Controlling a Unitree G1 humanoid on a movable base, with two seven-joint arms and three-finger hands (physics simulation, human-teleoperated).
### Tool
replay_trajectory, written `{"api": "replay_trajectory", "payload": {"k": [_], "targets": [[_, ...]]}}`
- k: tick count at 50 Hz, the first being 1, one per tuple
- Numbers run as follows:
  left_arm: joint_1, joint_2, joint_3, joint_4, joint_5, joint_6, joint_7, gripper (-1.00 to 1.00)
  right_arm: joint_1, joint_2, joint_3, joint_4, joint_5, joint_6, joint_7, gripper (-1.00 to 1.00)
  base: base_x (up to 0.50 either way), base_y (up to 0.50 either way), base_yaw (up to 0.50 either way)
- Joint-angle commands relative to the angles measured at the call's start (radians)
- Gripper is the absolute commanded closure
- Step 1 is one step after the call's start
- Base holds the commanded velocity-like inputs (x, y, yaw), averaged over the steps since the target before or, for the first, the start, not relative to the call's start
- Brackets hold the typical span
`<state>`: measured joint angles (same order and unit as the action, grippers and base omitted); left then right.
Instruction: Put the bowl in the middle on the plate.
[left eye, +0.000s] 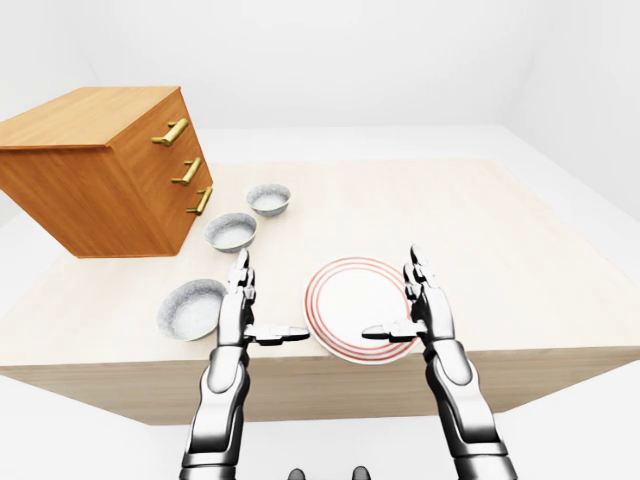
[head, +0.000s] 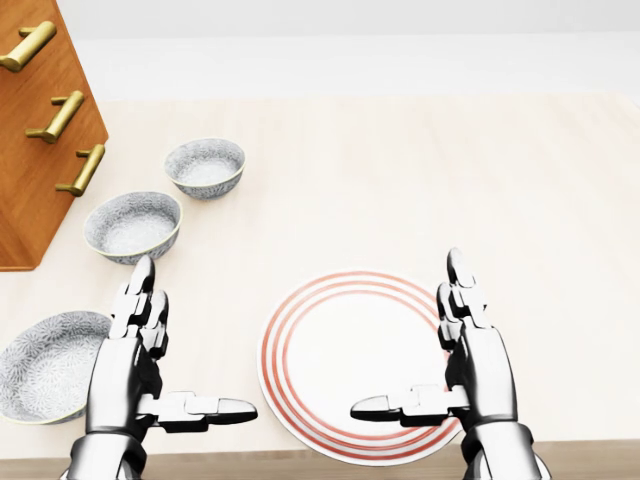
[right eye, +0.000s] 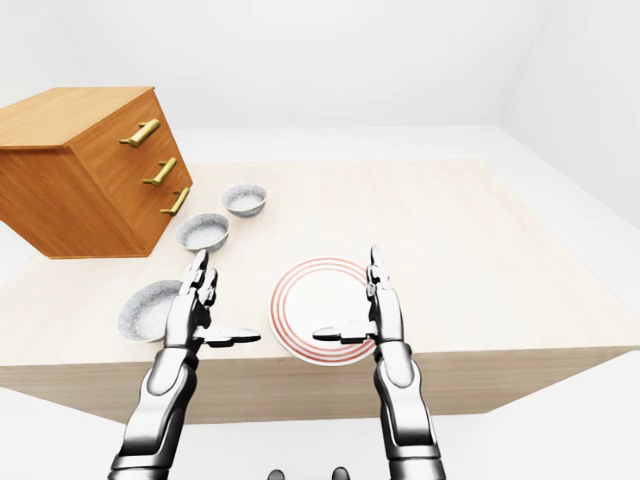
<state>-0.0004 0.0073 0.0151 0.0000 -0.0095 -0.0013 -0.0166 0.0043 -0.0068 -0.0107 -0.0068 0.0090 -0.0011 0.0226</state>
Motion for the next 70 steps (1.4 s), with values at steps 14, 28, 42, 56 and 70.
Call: {"api": "replay_trajectory", "payload": {"k": [14, 28, 42, 56, 70], "targets": [[0.003, 0.004, 0.014, 0.01, -0.006, -0.014, -0.014, -1.0, 0.022, -0.018, -0.017, -0.025, -0.017, -0.047, 0.064, -1.0, 0.0, 0.0, 0.0], [-0.011, 0.014, 0.027, 0.039, -0.016, -0.028, -0.027, -1.0, -0.082, -0.046, -0.111, -0.428, 0.013, 0.088, -0.02, -1.0, 0.0, 0.0, 0.0], [-0.007, 0.011, 0.023, 0.021, -0.014, -0.016, -0.019, -1.0, -0.333, -0.172, -0.305, -0.695, 0.342, 0.088, -0.243, -1.0, 0.0, 0.0, 0.0], [0.0, 0.012, 0.028, 0.013, -0.031, -0.017, -0.032, -1.0, -0.435, -0.243, -0.305, -0.826, 0.562, 0.088, -0.492, -1.0, 0.0, 0.0, 0.0], [0.005, 0.012, 0.031, -0.005, -0.035, -0.006, -0.03, -1.0, -0.517, -0.268, -0.252, -0.859, 0.579, 0.088, -0.538, -1.0, 0.0, 0.0, 0.0]]}}
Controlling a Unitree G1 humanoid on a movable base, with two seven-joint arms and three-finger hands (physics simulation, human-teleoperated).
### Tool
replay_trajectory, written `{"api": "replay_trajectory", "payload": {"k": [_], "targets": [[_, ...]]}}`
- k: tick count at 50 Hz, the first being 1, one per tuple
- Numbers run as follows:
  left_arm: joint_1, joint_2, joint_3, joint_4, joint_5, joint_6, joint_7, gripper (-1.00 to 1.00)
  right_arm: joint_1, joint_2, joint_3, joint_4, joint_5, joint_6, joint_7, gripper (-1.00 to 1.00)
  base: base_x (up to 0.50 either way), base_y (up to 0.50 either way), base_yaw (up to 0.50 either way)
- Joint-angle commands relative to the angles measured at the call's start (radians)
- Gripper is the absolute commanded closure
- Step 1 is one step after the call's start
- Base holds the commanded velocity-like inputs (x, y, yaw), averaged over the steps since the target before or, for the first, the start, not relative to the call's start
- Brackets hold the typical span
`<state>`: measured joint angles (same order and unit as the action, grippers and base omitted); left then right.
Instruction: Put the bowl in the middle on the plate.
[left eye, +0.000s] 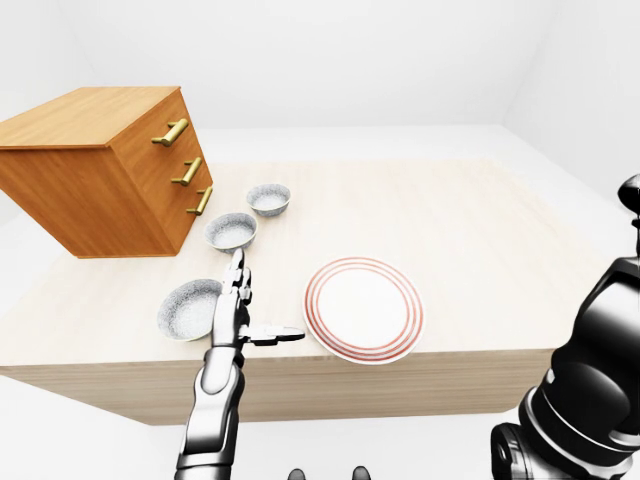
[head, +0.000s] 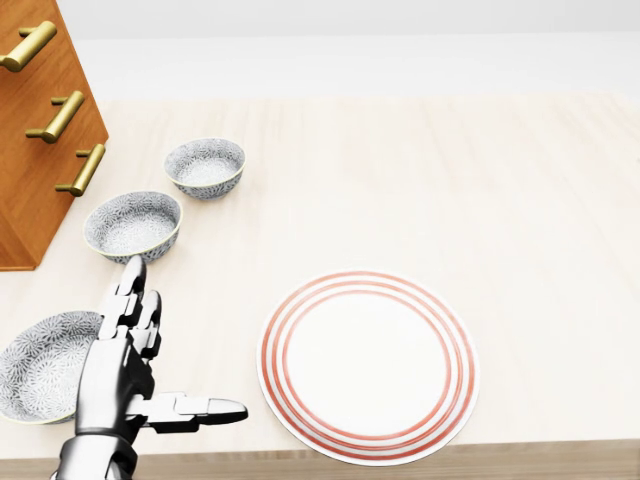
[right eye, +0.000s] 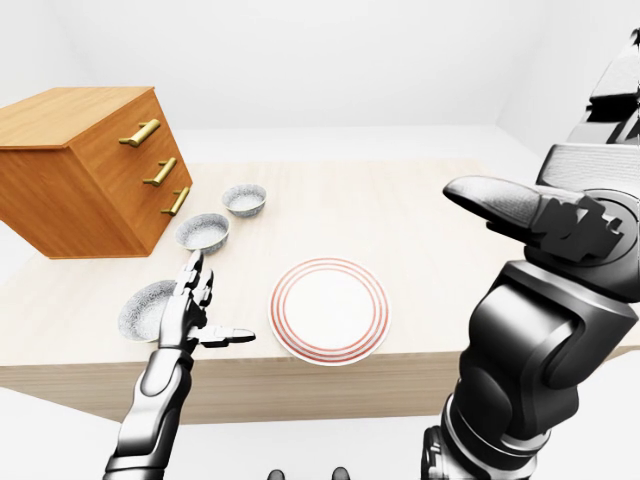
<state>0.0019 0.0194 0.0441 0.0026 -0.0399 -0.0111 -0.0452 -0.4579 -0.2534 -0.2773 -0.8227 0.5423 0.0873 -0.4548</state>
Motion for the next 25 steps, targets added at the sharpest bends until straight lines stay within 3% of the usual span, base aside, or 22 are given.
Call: {"api": "replay_trajectory", "payload": {"k": [1, 3, 4, 7, 18, 19, 25], "targets": [[0.001, 0.0, 0.002, -0.003, -0.004, 0.0, -0.001, -1.0, -0.062, -0.023, 0.017, -0.045, 0.046, 0.0, -0.058, -1.0, 0.0, 0.0, 0.0], [-0.002, 0.0, 0.003, 0.003, -0.003, -0.005, 0.001, -1.0, -0.077, -0.025, 0.018, -0.044, 0.05, 0.0, -0.067, -1.0, 0.0, 0.0, 0.0], [0.003, 0.002, -0.006, -0.039, 0.026, -0.048, 0.013, -1.0, -0.056, -0.021, 0.059, -0.029, 0.021, 0.0, -0.021, -1.0, 0.0, 0.0, 0.0], [-0.003, 0.001, -0.002, -0.029, 0.026, -0.057, 0.013, -1.0, -0.055, -0.001, 0.052, -0.024, 0.011, 0.0, 0.001, -1.0, 0.0, 0.0, 0.0], [-0.001, 0.0, -0.002, -0.038, 0.027, -0.051, 0.016, -1.0, -0.047, 0.013, 0.053, -0.026, -0.014, 0.0, 0.024, -1.0, 0.0, 0.0, 0.0], [-0.004, 0.002, -0.002, -0.02, 0.03, -0.062, 0.013, -1.0, 0.016, 0.055, -0.021, 0.25, -0.053, 0.0, 0.029, -1.0, 0.0, 0.0, 0.0], [-0.008, 0.002, -0.002, -0.006, 0.031, -0.069, 0.013, -1.0, 0.042, 0.033, -0.015, 0.327, -0.029, 0.0, 0.021, -1.0, 0.0, 0.0, 0.0]]}}
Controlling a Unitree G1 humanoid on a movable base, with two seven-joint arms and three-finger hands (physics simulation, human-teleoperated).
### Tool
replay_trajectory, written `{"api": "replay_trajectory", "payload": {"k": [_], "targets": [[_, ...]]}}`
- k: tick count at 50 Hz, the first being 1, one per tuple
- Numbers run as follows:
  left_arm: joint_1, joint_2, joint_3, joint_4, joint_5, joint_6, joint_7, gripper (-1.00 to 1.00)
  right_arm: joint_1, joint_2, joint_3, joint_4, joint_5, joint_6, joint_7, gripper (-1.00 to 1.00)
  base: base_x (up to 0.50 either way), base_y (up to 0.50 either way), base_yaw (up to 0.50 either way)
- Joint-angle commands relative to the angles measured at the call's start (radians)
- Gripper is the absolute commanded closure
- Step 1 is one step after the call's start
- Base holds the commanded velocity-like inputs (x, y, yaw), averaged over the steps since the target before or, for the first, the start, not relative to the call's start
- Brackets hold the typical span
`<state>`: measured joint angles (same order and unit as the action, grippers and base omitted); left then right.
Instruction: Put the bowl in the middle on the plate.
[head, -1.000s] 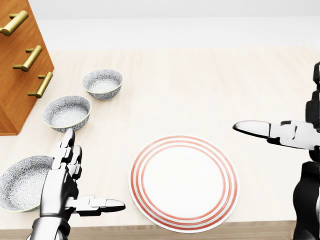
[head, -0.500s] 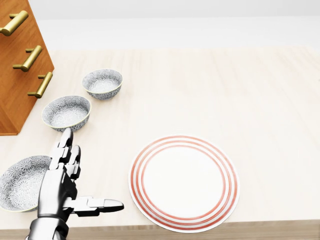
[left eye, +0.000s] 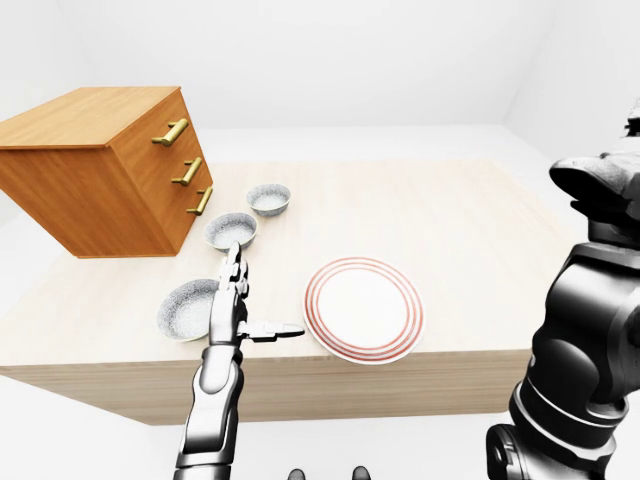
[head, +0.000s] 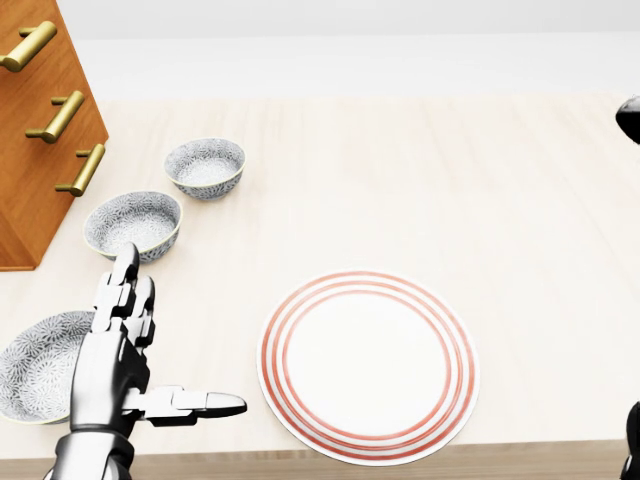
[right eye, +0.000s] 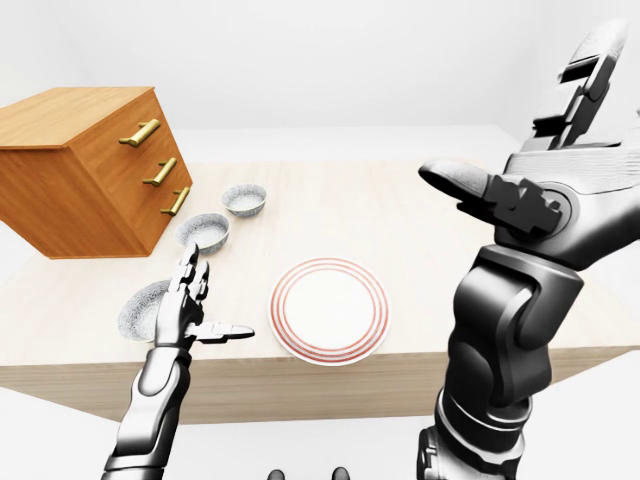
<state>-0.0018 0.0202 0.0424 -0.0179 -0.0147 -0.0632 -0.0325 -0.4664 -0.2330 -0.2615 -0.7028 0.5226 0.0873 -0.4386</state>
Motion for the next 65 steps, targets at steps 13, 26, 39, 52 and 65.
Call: {"api": "replay_trajectory", "payload": {"k": [13, 26, 39, 52, 65], "targets": [[0.001, -0.001, -0.004, 0.011, 0.011, -0.017, 0.0, -1.0, 0.046, -0.006, -0.009, 0.121, -0.01, 0.0, -0.016, -1.0, 0.0, 0.0, 0.0], [0.006, -0.002, -0.001, -0.018, 0.008, -0.003, 0.006, -1.0, 0.039, -0.008, -0.015, 0.096, 0.0, 0.0, -0.008, -1.0, 0.0, 0.0, 0.0], [0.004, -0.003, -0.001, -0.013, 0.001, -0.01, 0.004, -1.0, 0.04, -0.007, -0.011, 0.098, -0.006, 0.0, -0.001, -1.0, 0.1, 0.0, 0.0], [0.002, -0.002, -0.004, -0.001, 0.005, -0.016, 0.003, -1.0, 0.041, -0.004, -0.008, 0.105, -0.015, 0.0, 0.008, -1.0, 0.21, 0.0, 0.0], [0.003, -0.002, -0.006, -0.002, 0.006, -0.016, 0.002, -1.0, 0.041, -0.003, -0.008, 0.107, -0.014, 0.0, 0.009, -1.0, 0.16, 0.0, 0.0]]}}
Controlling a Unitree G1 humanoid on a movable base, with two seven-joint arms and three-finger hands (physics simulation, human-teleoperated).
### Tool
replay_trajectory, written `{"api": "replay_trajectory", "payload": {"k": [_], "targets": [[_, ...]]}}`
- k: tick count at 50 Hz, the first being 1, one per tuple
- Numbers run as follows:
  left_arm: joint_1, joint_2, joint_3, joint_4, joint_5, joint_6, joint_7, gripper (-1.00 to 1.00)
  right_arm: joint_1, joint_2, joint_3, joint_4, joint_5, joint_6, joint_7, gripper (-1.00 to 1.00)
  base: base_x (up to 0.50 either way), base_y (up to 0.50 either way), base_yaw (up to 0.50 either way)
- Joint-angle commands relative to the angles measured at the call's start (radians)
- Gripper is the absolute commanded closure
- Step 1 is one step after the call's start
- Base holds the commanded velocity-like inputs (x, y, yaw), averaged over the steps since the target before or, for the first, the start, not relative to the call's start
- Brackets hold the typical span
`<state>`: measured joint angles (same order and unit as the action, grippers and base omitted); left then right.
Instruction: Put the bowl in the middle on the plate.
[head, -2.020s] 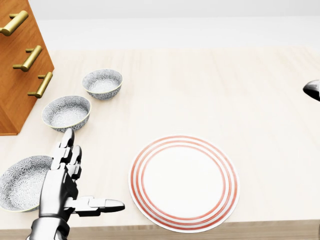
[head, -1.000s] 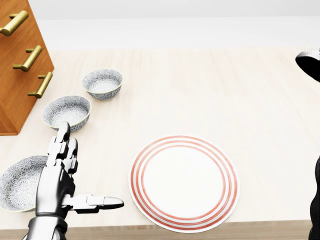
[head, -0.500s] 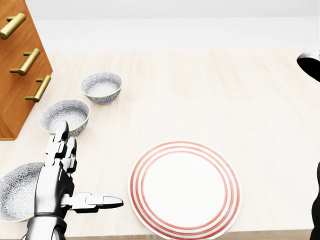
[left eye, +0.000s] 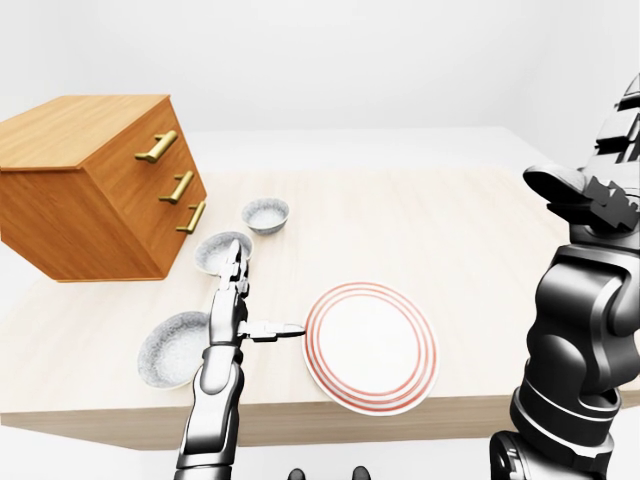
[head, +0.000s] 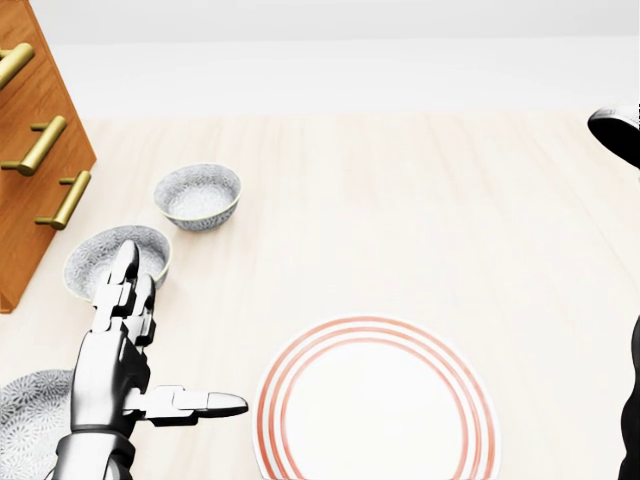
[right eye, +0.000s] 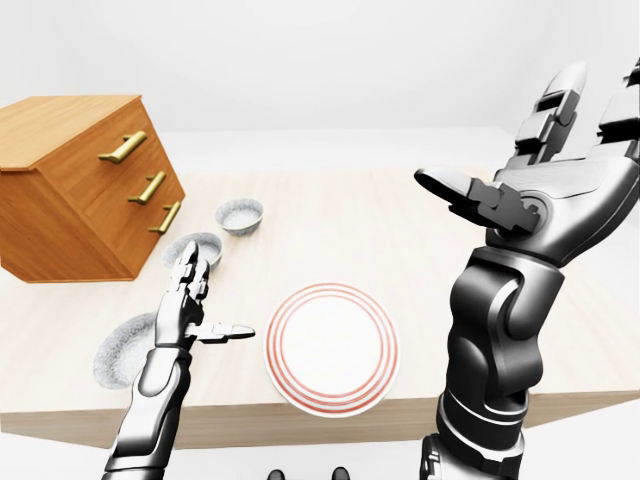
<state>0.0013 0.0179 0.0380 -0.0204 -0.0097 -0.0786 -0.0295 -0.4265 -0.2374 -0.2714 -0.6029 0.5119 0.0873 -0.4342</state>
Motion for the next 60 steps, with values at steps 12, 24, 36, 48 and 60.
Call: {"api": "replay_trajectory", "payload": {"k": [12, 24, 36, 48, 60], "targets": [[0.001, 0.0, 0.0, 0.001, 0.001, -0.001, 0.001, -1.0, 0.009, 0.007, 0.003, 0.01, -0.01, 0.0, 0.01, -1.0, 0.21, 0.0, 0.0], [-0.021, 0.006, 0.002, -0.179, 0.012, 0.158, 0.015, -1.0, 0.007, 0.006, 0.001, -0.017, -0.01, 0.0, 0.008, -1.0, 0.02, 0.0, 0.0], [-0.39, 0.205, 0.127, -0.226, 0.214, 0.166, -0.054, -1.0, -0.001, -0.017, -0.013, -0.009, 0.032, 0.0, -0.007, -1.0, 0.0, 0.0, 0.0], [-0.494, 0.267, 0.133, -0.058, 0.259, 0.166, -0.126, -1.0, 0.007, -0.006, -0.004, 0.005, 0.023, 0.0, 0.008, -1.0, 0.0, 0.0, 0.0], [-0.542, 0.281, 0.106, 0.016, 0.374, 0.166, -0.189, -1.0, 0.011, 0.004, 0.0, -0.009, 0.018, 0.0, 0.012, -1.0, 0.0, 0.0, 0.0]]}}
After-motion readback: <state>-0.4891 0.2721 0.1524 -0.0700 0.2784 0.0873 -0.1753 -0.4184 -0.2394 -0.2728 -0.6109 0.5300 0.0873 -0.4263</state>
